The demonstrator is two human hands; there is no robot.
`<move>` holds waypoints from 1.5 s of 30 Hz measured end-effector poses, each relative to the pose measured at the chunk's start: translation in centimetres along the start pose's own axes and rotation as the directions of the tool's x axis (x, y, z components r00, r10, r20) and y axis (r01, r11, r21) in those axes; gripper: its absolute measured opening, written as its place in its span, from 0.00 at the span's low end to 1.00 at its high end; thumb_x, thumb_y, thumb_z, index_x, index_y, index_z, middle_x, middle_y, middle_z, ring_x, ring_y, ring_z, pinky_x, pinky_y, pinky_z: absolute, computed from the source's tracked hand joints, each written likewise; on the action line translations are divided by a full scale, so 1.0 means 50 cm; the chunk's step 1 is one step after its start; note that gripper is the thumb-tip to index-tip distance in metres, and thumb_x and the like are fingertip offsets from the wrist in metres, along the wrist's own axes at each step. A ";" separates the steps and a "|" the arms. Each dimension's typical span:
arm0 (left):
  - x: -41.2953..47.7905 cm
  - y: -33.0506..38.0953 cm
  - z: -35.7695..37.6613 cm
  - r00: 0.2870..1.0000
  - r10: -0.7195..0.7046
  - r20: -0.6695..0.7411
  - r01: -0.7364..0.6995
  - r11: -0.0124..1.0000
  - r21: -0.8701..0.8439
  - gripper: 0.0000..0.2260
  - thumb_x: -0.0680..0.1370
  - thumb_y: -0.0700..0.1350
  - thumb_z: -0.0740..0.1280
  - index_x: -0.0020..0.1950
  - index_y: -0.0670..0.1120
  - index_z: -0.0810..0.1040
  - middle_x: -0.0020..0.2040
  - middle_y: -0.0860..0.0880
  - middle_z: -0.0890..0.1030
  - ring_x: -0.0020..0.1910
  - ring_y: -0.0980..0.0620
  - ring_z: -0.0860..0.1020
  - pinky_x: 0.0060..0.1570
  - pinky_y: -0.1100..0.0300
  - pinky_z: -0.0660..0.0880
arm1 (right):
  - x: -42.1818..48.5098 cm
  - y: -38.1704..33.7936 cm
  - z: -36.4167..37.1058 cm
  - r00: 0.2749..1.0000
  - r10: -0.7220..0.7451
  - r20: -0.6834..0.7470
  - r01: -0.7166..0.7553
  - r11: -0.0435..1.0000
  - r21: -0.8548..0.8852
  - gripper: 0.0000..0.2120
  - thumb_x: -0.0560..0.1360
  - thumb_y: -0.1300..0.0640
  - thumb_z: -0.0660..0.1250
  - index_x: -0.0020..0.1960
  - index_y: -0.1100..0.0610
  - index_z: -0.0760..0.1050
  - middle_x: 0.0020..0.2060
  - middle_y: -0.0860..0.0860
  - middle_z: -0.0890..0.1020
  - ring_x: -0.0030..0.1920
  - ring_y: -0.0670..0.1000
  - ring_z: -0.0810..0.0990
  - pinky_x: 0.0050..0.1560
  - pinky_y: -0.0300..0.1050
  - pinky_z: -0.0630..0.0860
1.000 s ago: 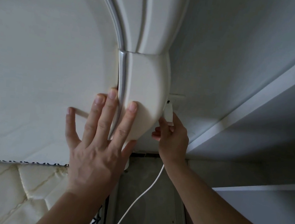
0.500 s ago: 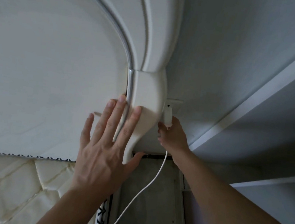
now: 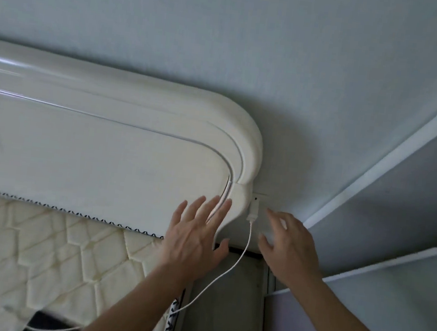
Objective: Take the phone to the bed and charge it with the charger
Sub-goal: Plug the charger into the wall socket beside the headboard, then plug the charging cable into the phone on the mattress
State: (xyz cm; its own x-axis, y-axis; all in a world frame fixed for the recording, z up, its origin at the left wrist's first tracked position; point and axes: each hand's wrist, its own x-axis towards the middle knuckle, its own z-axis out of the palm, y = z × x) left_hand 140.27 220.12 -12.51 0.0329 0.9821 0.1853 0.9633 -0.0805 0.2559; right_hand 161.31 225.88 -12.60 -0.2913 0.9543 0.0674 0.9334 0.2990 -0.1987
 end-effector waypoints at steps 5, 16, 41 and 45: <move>-0.060 0.031 -0.092 0.998 -0.058 0.006 0.058 0.998 -0.016 0.32 0.71 0.60 0.65 0.75 0.53 0.70 0.71 0.49 0.76 0.69 0.44 0.74 0.68 0.41 0.71 | -0.068 -0.047 -0.101 1.000 -0.019 -0.022 0.018 0.999 -0.048 0.26 0.73 0.47 0.62 0.69 0.56 0.72 0.58 0.58 0.78 0.58 0.59 0.77 0.57 0.54 0.76; -0.216 -0.093 -0.142 0.954 -0.291 -0.068 0.291 0.957 -0.009 0.30 0.72 0.61 0.63 0.73 0.52 0.72 0.70 0.50 0.77 0.69 0.45 0.74 0.68 0.41 0.70 | -0.119 -0.250 -0.091 0.977 -0.215 -0.002 0.215 0.974 -0.067 0.25 0.73 0.47 0.65 0.67 0.54 0.72 0.60 0.56 0.77 0.58 0.58 0.76 0.58 0.55 0.75; -0.700 -0.350 -0.173 0.274 -0.961 -0.027 0.960 0.271 0.072 0.31 0.75 0.63 0.56 0.77 0.53 0.65 0.78 0.49 0.67 0.75 0.45 0.67 0.73 0.45 0.65 | -0.110 -0.787 0.189 0.373 -0.881 0.292 0.891 0.428 0.153 0.25 0.73 0.47 0.64 0.69 0.52 0.71 0.62 0.56 0.77 0.62 0.58 0.75 0.65 0.56 0.71; -0.728 -0.389 -0.124 0.221 -0.975 0.005 0.974 0.221 0.060 0.31 0.75 0.63 0.54 0.76 0.53 0.66 0.78 0.49 0.68 0.75 0.46 0.68 0.71 0.44 0.67 | -0.117 -0.830 0.266 0.334 -0.881 0.336 0.897 0.406 0.173 0.25 0.73 0.48 0.64 0.68 0.51 0.71 0.62 0.55 0.77 0.61 0.57 0.76 0.64 0.55 0.70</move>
State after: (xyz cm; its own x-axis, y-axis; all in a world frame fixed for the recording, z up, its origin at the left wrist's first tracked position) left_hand 118.67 184.89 -18.37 -0.9309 0.2962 -0.2136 0.2604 0.9486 0.1801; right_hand 121.49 207.95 -17.78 -0.9897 0.0568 -0.1311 0.0811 0.9786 -0.1890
